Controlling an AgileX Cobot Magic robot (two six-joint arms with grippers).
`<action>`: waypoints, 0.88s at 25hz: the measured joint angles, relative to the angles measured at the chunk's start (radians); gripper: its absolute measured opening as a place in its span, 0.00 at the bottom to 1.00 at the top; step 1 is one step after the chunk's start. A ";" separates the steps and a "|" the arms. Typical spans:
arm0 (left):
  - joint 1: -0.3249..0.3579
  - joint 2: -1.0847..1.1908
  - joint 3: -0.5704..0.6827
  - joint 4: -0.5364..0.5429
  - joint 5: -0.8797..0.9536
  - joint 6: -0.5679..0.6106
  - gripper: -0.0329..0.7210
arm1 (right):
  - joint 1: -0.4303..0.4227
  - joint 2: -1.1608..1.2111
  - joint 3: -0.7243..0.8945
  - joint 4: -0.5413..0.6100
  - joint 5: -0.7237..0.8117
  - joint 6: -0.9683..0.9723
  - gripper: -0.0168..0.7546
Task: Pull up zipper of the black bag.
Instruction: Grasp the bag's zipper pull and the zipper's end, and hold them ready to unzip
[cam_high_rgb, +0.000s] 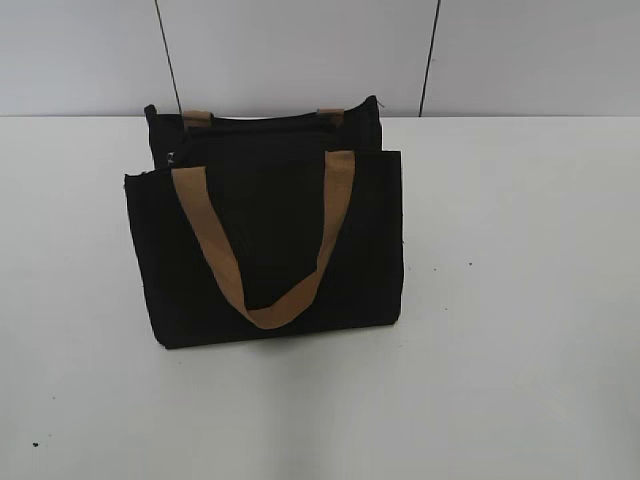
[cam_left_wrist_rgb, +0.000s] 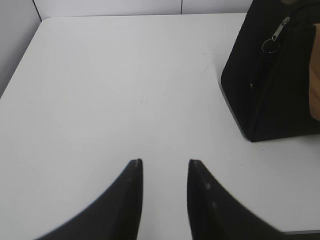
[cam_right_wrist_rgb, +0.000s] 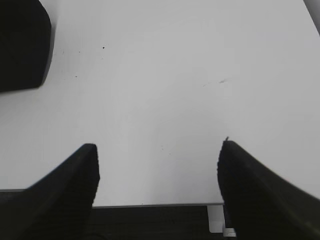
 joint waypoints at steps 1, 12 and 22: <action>0.000 0.000 0.000 0.000 0.000 0.000 0.36 | 0.000 0.000 0.000 0.000 0.000 0.000 0.75; 0.000 0.000 0.000 0.000 0.000 0.000 0.36 | 0.000 0.000 0.000 0.000 0.000 0.000 0.75; 0.000 0.000 0.000 -0.001 0.000 0.000 0.36 | 0.000 0.000 0.000 0.000 0.000 0.000 0.75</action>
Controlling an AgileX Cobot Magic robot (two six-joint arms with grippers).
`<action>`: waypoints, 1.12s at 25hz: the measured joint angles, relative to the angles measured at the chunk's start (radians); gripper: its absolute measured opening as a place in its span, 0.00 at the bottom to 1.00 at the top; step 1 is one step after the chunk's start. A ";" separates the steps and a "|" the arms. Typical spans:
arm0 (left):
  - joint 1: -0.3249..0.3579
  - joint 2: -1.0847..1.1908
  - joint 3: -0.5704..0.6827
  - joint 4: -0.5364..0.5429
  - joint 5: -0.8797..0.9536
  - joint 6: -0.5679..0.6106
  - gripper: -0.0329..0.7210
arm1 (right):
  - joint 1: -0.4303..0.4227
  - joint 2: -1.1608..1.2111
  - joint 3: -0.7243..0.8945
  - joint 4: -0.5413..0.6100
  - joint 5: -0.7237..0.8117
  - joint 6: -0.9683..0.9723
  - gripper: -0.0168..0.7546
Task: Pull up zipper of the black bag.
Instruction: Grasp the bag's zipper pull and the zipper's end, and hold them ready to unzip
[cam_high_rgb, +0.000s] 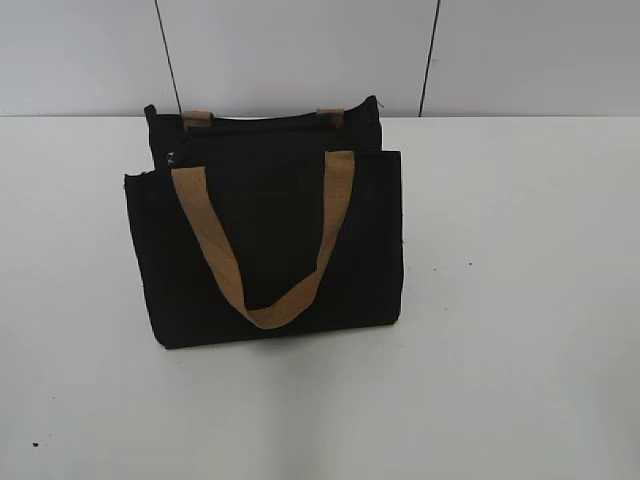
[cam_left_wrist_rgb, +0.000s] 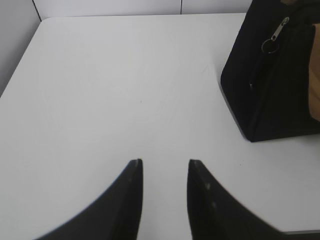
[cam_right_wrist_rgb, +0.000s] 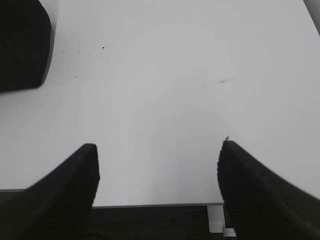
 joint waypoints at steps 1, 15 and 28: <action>0.000 0.000 0.000 0.000 0.000 0.000 0.36 | 0.000 0.000 0.000 0.000 0.000 0.000 0.75; 0.000 0.057 -0.014 -0.016 -0.504 0.000 0.80 | 0.000 0.000 0.000 0.000 0.000 0.000 0.75; 0.000 0.697 0.273 -0.016 -1.334 -0.031 0.57 | 0.000 0.000 0.000 0.000 0.000 0.000 0.75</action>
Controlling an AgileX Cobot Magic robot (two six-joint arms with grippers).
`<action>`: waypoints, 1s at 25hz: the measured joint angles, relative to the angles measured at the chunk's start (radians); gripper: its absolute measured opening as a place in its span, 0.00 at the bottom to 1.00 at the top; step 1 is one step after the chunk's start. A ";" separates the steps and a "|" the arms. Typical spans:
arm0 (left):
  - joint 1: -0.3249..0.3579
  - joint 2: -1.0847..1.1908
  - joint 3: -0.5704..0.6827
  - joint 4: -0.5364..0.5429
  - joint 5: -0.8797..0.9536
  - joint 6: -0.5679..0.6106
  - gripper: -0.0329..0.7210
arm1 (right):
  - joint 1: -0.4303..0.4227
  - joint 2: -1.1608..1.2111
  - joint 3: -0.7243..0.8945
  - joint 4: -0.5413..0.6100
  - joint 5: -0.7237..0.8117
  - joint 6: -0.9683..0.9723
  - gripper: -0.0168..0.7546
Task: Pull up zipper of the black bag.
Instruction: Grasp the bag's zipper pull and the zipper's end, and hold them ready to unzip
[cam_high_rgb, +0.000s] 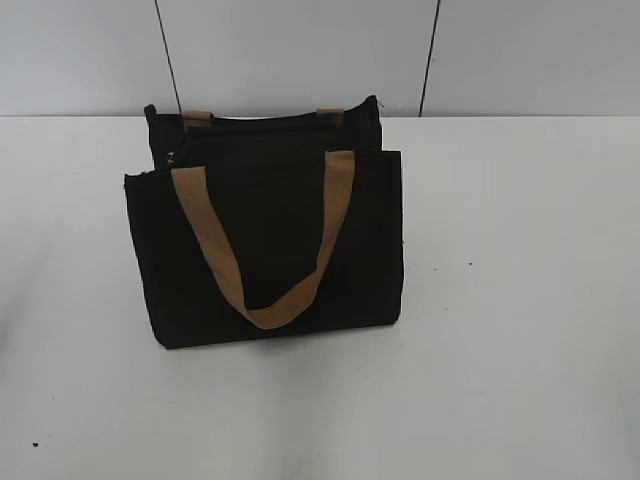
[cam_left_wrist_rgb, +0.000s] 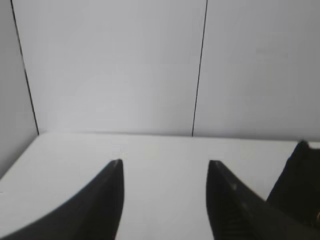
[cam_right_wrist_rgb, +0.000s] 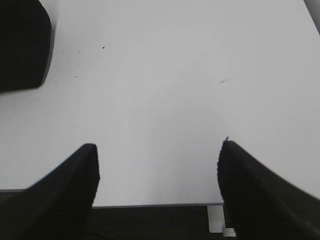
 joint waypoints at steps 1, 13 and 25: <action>0.000 0.062 0.004 0.018 -0.050 -0.009 0.55 | 0.000 0.000 0.000 0.000 0.000 0.000 0.75; 0.000 0.831 0.000 0.672 -0.727 -0.384 0.49 | 0.000 0.000 0.000 0.000 0.000 0.000 0.75; 0.000 1.234 -0.249 0.922 -0.853 -0.323 0.49 | 0.000 0.000 0.000 0.000 0.000 0.000 0.75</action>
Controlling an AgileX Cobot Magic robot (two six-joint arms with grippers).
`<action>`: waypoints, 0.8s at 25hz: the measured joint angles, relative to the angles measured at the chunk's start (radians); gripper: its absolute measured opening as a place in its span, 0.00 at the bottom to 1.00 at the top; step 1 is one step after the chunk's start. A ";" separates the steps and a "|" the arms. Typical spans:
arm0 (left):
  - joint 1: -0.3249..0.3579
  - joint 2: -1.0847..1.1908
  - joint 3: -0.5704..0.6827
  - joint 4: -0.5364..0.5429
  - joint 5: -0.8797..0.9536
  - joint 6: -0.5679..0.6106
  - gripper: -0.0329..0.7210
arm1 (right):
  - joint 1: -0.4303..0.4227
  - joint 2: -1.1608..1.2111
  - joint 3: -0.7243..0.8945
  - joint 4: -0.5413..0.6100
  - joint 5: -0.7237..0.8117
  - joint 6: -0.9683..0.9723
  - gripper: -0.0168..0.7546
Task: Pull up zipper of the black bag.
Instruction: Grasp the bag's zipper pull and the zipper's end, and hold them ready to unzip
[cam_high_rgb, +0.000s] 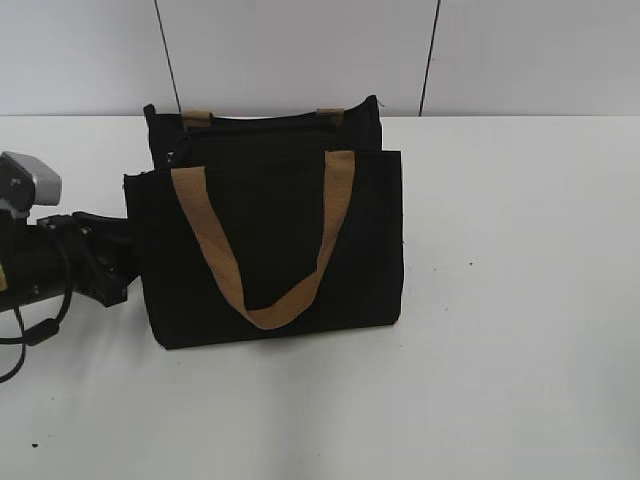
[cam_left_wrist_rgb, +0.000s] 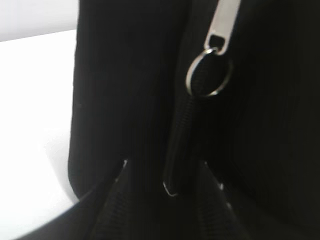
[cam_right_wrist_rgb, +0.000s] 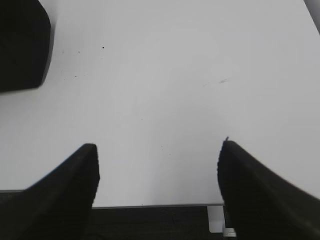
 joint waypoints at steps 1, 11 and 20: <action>0.000 0.019 -0.017 0.007 -0.003 0.002 0.49 | 0.000 0.000 0.000 0.000 0.000 0.000 0.75; 0.000 0.117 -0.157 0.111 -0.018 0.005 0.25 | 0.000 0.000 0.000 0.000 0.000 0.000 0.75; 0.001 0.063 -0.164 0.105 0.086 0.005 0.09 | 0.000 0.000 0.000 0.000 0.000 0.000 0.75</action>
